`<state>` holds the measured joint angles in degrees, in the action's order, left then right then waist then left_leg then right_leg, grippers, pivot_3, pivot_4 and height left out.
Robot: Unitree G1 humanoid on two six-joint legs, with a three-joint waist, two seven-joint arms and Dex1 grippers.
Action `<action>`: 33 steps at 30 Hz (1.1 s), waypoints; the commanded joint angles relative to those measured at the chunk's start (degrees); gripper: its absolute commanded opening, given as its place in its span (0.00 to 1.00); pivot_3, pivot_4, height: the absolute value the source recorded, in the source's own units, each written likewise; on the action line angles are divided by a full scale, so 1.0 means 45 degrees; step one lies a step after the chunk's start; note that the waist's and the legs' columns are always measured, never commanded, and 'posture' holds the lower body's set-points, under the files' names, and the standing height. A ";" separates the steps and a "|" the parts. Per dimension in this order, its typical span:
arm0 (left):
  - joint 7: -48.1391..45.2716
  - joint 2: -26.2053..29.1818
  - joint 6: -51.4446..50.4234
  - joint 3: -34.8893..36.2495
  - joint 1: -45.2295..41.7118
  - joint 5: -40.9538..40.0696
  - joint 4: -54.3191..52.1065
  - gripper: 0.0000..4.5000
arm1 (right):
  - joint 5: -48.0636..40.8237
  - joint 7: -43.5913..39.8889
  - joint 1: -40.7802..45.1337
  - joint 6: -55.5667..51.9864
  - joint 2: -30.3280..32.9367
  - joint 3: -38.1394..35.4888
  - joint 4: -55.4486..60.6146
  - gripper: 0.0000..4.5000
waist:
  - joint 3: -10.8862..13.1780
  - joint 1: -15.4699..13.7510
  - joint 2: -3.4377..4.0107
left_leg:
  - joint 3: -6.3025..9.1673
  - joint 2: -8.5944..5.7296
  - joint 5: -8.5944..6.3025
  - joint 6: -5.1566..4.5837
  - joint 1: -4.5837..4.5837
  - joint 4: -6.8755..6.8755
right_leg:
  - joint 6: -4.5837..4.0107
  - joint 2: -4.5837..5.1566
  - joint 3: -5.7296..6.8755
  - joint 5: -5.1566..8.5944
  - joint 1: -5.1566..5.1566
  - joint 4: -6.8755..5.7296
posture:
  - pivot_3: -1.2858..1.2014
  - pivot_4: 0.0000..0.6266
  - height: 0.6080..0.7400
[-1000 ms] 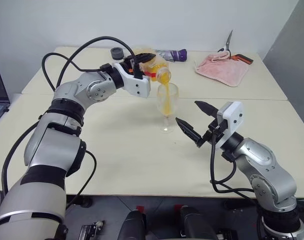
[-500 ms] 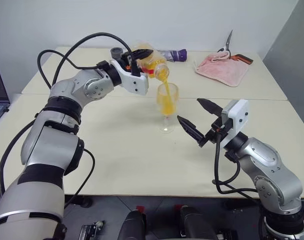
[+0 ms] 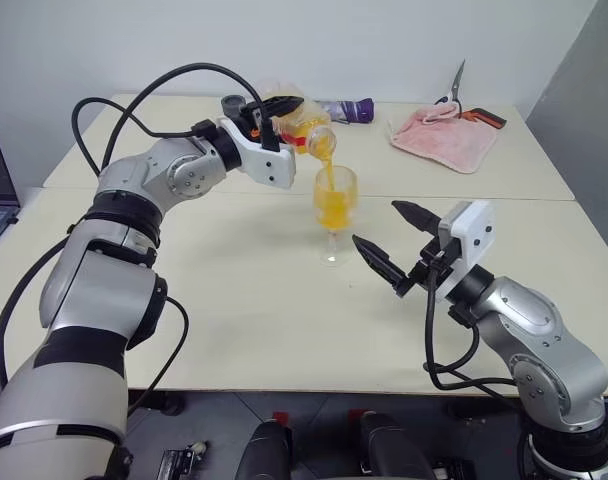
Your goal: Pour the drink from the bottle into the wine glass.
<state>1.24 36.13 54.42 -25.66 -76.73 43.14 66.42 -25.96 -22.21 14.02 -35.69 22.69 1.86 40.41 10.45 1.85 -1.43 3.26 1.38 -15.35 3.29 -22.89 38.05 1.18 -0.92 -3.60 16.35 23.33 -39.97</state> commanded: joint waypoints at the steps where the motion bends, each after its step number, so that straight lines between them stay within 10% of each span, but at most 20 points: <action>1: 0.0315 0.0217 0.0062 0.0095 -0.0585 -0.0102 -0.0051 0.38 | 0.0001 -0.0040 -0.0038 0.0220 0.0103 -0.0024 0.0552 1.00 | 0.0000 0.0001 0.0000 | 0.0000 0.0000 0.0000 0.0000 0.0000 0.0001 | 0.0000 0.0000 -0.0001 0.0000 0.0000 0.0000 | 0.52 0.24 1.00; 33: 0.0670 0.0033 -0.0079 -0.0286 -0.0882 0.0077 0.0217 0.38 | -0.0198 -0.0192 -0.0197 0.0187 0.0097 0.0230 0.0599 1.00 | 0.0000 0.0001 0.0000 | -0.0001 -0.0001 0.0000 0.0000 0.0001 0.0005 | 0.0000 0.0001 -0.0001 0.0000 0.0000 -0.0005 | 0.52 0.24 1.00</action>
<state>3.09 36.04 54.13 -27.24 -78.35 43.74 67.61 -26.05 -22.82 12.75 -35.51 23.09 3.35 40.42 10.44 1.85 -1.43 3.25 1.37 -15.35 3.29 -22.89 38.07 1.18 -0.92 -3.60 16.35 23.33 -39.99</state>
